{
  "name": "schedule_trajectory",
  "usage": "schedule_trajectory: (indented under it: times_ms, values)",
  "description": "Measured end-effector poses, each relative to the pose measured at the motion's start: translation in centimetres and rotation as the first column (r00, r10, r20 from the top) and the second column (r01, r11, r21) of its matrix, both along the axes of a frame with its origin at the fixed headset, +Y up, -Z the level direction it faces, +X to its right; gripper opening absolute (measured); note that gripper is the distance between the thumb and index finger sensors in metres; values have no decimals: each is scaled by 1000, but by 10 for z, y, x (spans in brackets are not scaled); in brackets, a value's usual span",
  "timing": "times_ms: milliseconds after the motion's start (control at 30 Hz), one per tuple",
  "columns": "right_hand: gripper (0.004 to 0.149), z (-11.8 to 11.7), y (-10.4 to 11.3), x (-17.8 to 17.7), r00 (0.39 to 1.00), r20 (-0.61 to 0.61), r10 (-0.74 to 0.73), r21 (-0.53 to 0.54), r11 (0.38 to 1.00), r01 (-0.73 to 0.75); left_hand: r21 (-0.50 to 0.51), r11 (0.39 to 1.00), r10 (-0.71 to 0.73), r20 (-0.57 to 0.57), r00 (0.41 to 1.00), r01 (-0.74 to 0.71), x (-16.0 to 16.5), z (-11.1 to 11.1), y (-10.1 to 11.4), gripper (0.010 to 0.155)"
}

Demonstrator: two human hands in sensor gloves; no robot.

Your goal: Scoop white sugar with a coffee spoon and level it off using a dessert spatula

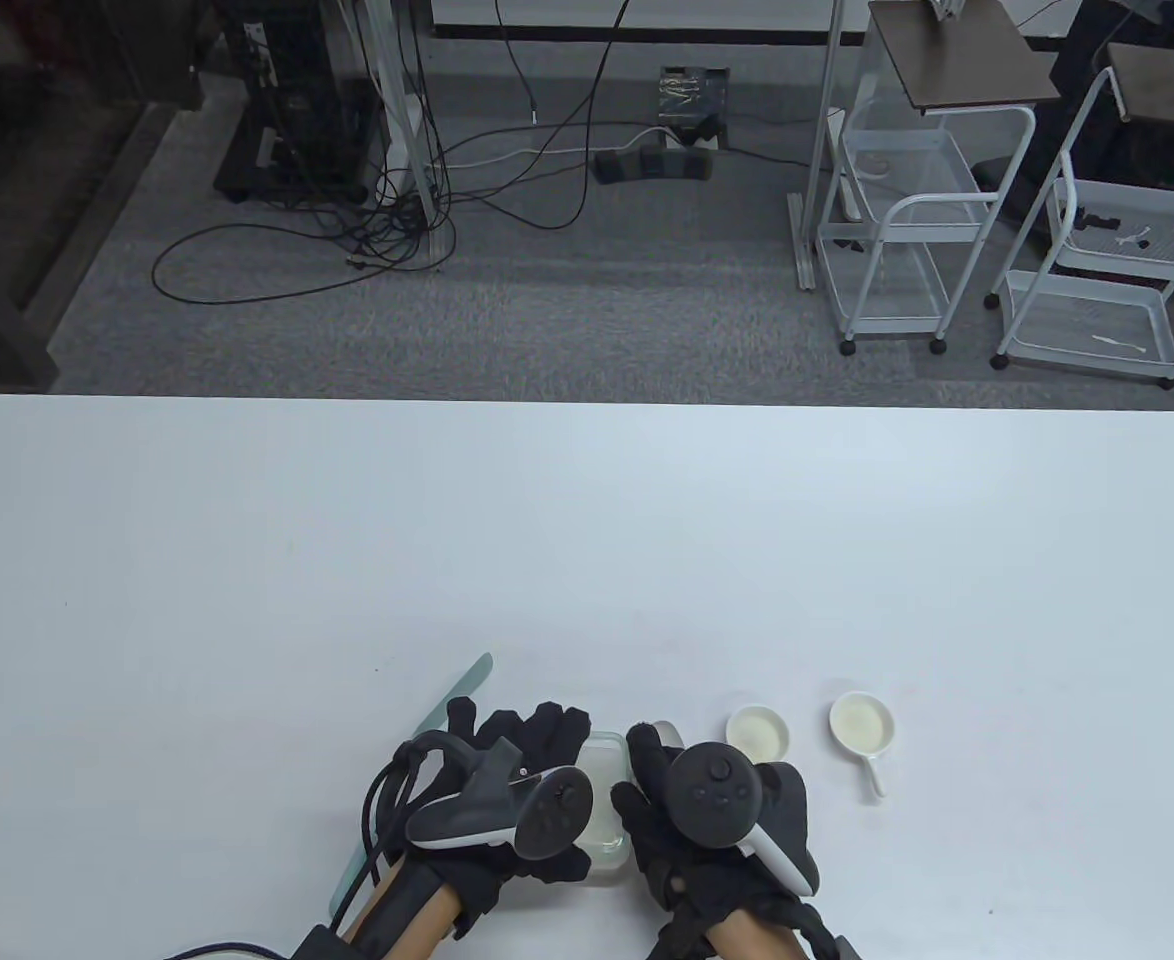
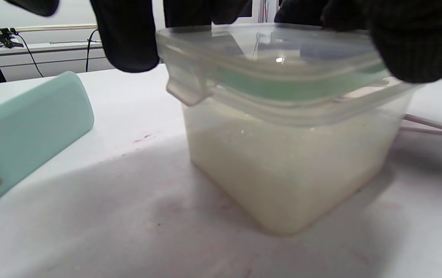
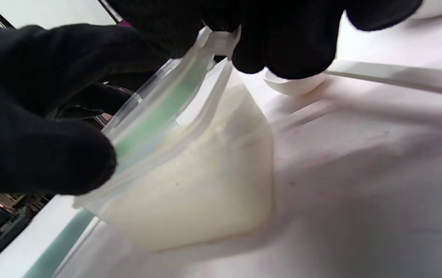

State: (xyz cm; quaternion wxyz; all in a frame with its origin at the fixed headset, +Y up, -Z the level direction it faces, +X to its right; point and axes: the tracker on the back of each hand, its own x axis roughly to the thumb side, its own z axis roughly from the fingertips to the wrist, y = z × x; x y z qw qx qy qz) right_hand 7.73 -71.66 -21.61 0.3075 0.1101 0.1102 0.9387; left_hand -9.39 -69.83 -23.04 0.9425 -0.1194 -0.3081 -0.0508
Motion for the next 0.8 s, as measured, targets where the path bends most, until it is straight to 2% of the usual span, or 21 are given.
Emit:
schedule_trajectory:
  times_ms: [700,800]
  values:
    - [63,2,-1,-3,999,-15,48,-48,998,-49,-57,998,18,-3,1000,-18,-2,1,-2,118]
    - [63,2,-1,-3,998,-16,52,-65,996,-53,-89,995,31,-19,999,-33,-4,0,-3,117]
